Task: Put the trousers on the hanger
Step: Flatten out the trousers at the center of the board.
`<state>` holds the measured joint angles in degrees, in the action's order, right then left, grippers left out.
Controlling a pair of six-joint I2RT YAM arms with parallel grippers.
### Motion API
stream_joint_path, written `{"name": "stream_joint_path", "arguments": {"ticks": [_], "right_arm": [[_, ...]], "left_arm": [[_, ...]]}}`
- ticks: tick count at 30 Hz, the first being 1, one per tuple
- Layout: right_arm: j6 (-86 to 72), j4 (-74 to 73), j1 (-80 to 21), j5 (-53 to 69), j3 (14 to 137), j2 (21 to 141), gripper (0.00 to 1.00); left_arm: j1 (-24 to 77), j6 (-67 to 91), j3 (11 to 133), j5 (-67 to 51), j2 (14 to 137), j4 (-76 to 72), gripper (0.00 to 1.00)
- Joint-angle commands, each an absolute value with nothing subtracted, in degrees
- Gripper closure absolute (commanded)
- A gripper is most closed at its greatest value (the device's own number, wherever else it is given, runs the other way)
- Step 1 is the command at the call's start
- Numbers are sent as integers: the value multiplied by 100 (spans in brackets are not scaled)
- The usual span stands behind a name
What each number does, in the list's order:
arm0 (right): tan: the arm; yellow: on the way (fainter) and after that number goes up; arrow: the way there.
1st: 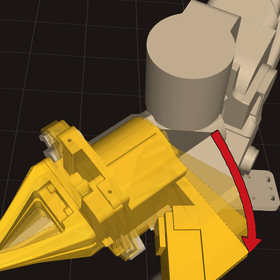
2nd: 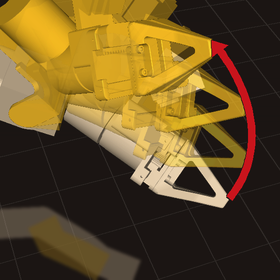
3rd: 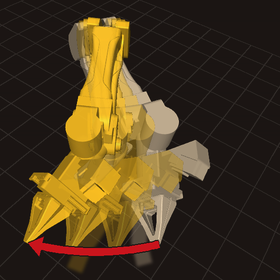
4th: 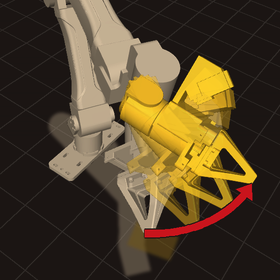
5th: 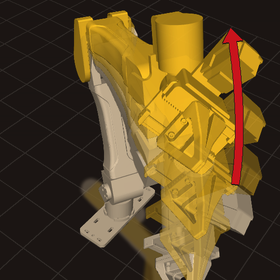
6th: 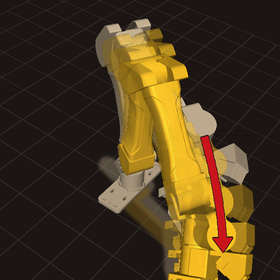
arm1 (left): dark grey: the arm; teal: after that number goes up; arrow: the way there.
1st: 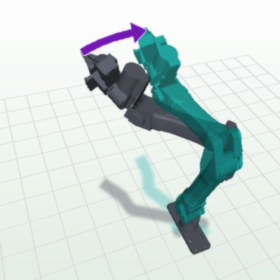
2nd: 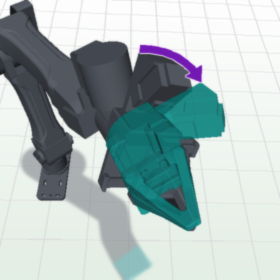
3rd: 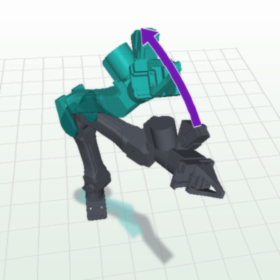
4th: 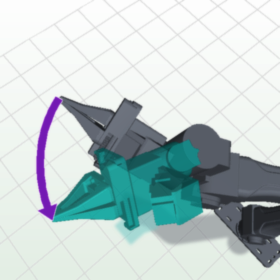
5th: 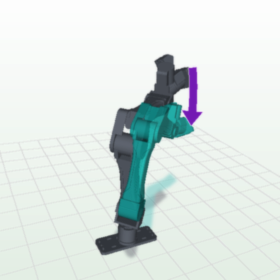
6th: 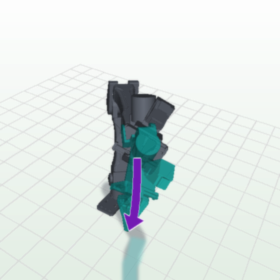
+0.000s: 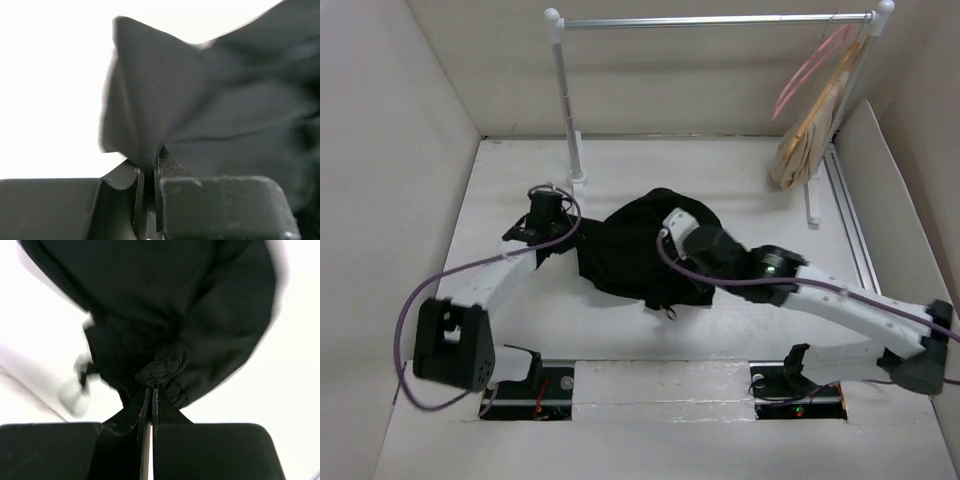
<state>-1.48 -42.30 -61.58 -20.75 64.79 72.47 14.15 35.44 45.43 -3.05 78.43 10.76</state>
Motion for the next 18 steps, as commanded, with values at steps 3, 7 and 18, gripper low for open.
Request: {"name": "stream_joint_path", "arguments": {"ticks": [3, 7, 18], "right_arm": [[-308, -4921, -6275, -2453, 8628, 5599, 100], [-114, -5457, -6275, -2233, 10425, 5335, 100], [17, -5767, -6398, -4155, 9479, 4835, 97]], "left_arm": [[1345, 3428, 6290, 1158, 5898, 1862, 100], [1345, 3252, 8047, 2018, 5546, 2539, 100], [1345, 3259, 8002, 2113, 4897, 2883, 100]]}}
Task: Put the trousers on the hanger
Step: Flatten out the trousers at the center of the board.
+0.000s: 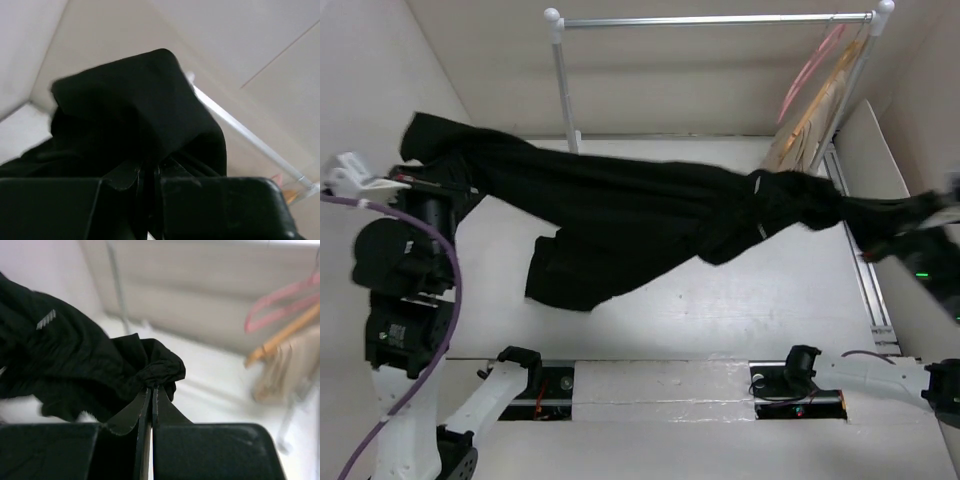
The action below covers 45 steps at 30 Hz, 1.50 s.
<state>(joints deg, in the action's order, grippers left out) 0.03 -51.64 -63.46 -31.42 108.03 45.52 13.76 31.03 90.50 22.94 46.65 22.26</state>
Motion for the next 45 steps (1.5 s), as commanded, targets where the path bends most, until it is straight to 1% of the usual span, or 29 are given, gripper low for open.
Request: {"name": "stream_joint_path", "arguments": {"ticks": [1, 2, 3, 4, 5, 6, 7, 8, 9, 10, 11, 12, 13, 15, 16, 19, 21, 24, 25, 27, 29, 32, 35, 37, 40, 41, 42, 44, 45], "right_arm": [[18, -5670, -6398, -4314, 9083, 4782, 97], [9, -5556, -6146, -4611, 8679, 4755, 97], [-148, -5276, -5987, -4684, 7970, 4720, 97], [-132, -5117, -5777, -4650, 7650, 4728, 98], [-106, -4950, -5270, -4458, 7351, 4729, 98], [-71, -4574, -4951, -4273, 6773, 4737, 99], [-79, -4388, -4600, -4054, 6541, 4781, 100], [121, -4247, -4249, -3573, 6339, 4825, 100], [132, -4019, -3523, -3342, 6146, 4860, 100], [149, -3877, -3150, -3114, 5822, 4965, 100], [210, -3798, -2790, -2659, 5697, 5027, 100], [220, -3779, -2168, -2506, 5600, 5097, 100], [228, -3771, -1884, -2409, 5416, 5141, 100], [394, -3579, -1321, -2032, 5204, 5159, 100], [422, -3481, -814, -1874, 5134, 5142, 100], [457, -3182, -309, -881, 5036, 5150, 100], [448, -3286, -308, -239, 5281, 5229, 100], [536, -3725, -412, 770, 5983, 5020, 100], [536, -3848, -413, 878, 6177, 4879, 100], [580, -4559, -763, 836, 6851, 4668, 100], [432, -5164, -1140, 756, 7205, 4378, 100], [290, -5597, -1266, 756, 7619, 3824, 100], [333, -6073, -1318, 695, 7752, 3665, 100], [369, -5969, -1318, 589, 7298, 3691, 100], [396, -5030, -1318, 764, 6857, 3997, 100], [369, -4792, -1318, 1095, 6969, 4260, 100], [308, -4303, -1318, 1316, 7144, 4907, 100], [11, -3782, -1545, 1808, 7626, 5578, 100], [-226, -3414, -1712, 1906, 8395, 6277, 100]], "left_arm": [[1345, 3487, 7537, 1901, 4634, 2805, 100], [1345, 3602, 6653, 1733, 4536, 2630, 100], [1345, 3699, 6288, 1540, 4474, 2524, 100], [1345, 3700, 5997, 1495, 4500, 2418, 100], [1345, 3587, 5646, 1477, 4631, 2226, 100], [1345, 3551, 5573, 1503, 4806, 2163, 100], [1345, 3438, 5546, 1468, 5277, 2066, 100], [1345, 3228, 5563, 1407, 5587, 1891, 97], [1345, 3217, 5624, 1302, 5894, 1872, 97], [1345, 3191, 5677, 1214, 6454, 1820, 98], [1345, 3156, 5765, 1065, 6721, 1698, 100], [1345, 3260, 5800, 855, 6924, 1731, 100], [1345, 3287, 5801, 722, 7143, 1679, 100], [1599, 3453, 5679, 598, 7085, 1547, 100], [1600, 3515, 5573, 519, 6849, 1469, 100], [1600, 3665, 5221, 369, 6287, 1283, 100], [1600, 3613, 5439, 509, 6100, 1563, 100], [1547, 3358, 6604, 746, 5758, 2230, 100], [1547, 3357, 6827, 799, 5687, 2232, 100], [1547, 3252, 7231, 1001, 5529, 2556, 100], [1547, 3208, 7610, 1142, 5309, 2732, 100], [1547, 3208, 7804, 1572, 5037, 2952, 100], [1547, 3129, 7892, 2012, 4896, 3067, 100], [1547, 3041, 7910, 2074, 4948, 3067, 100], [1547, 2893, 8032, 1881, 5281, 2744, 100], [1547, 2805, 8225, 1898, 5456, 2699, 100], [1547, 2752, 8461, 2055, 5876, 2663, 100], [1547, 2549, 9707, 2170, 6378, 2828, 100], [1547, 2497, 10190, 2232, 6859, 2926, 100]]}}
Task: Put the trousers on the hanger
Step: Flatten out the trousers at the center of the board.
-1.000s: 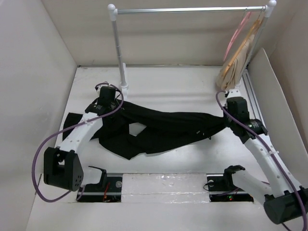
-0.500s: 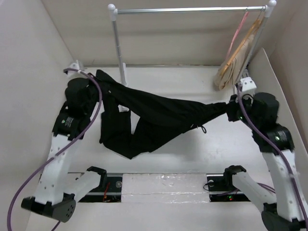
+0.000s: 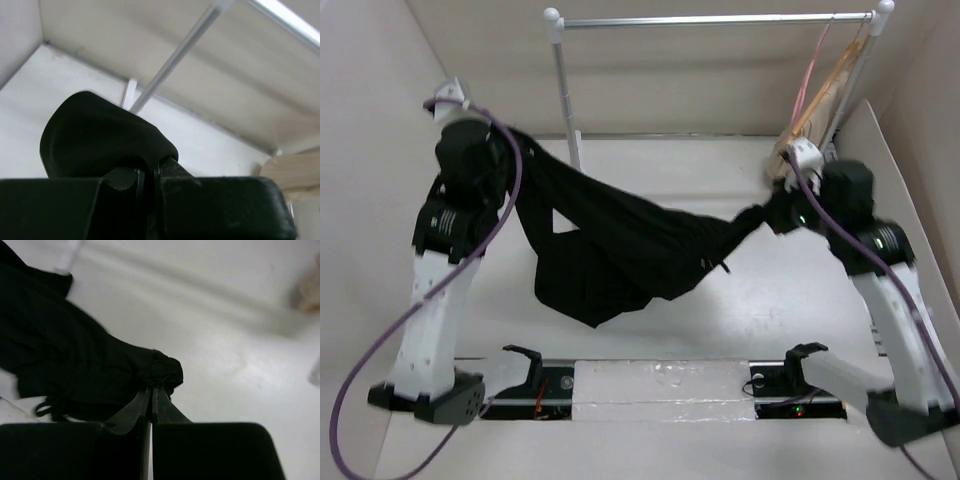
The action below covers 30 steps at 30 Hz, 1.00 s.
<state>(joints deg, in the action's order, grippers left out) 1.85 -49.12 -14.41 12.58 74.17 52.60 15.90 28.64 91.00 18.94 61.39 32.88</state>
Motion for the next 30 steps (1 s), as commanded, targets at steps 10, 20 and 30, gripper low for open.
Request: {"name": "stream_joint_path", "arguments": {"ticks": [10, 20, 30], "right_arm": [[-123, -5283, -2867, 2221, 15098, 9084, 100], [-70, -4253, -18, 1447, 7880, 5766, 100], [97, -3183, 1791, 713, 6074, 6257, 96]], "left_arm": [[1547, 2470, 12360, 2330, 6883, 2962, 100], [1608, 3436, 8098, 178, 4765, 3023, 100], [1810, 4587, 3826, -3004, 3324, 3190, 65]]}}
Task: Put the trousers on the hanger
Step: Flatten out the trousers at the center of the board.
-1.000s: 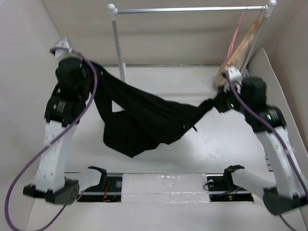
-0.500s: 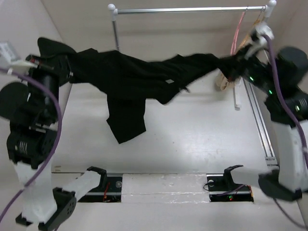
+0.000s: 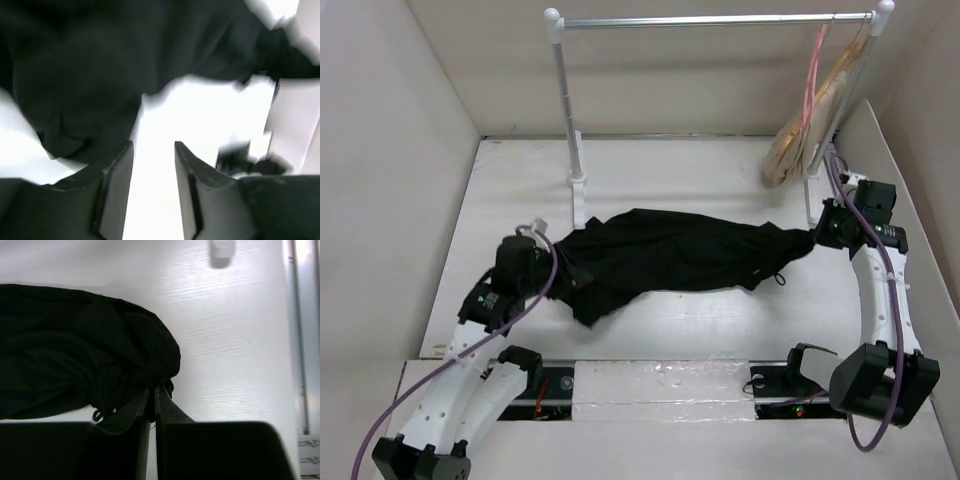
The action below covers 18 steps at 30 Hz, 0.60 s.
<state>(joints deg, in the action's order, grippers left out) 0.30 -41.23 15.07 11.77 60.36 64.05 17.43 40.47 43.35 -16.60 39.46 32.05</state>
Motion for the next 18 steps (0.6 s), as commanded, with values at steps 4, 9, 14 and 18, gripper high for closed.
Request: {"name": "stream_joint_path", "arguments": {"ticks": [4, 9, 14, 18], "right_arm": [[17, -2953, 2082, 859, 6133, 6846, 31], [9, -3234, 1723, 1371, 5978, 6295, 7], [9, -3725, 1233, 1661, 4906, 5108, 88], [-237, -4052, 704, 2020, 3923, 4553, 93]], "left_arm": [[1994, 4483, 3199, -3218, 3164, 3286, 31], [2101, 4114, 4067, -1833, 3637, 3323, 22], [2101, 3693, 4991, -380, 4796, 2173, 26], [1847, 3314, 5580, 588, 6664, 1688, 27]]}}
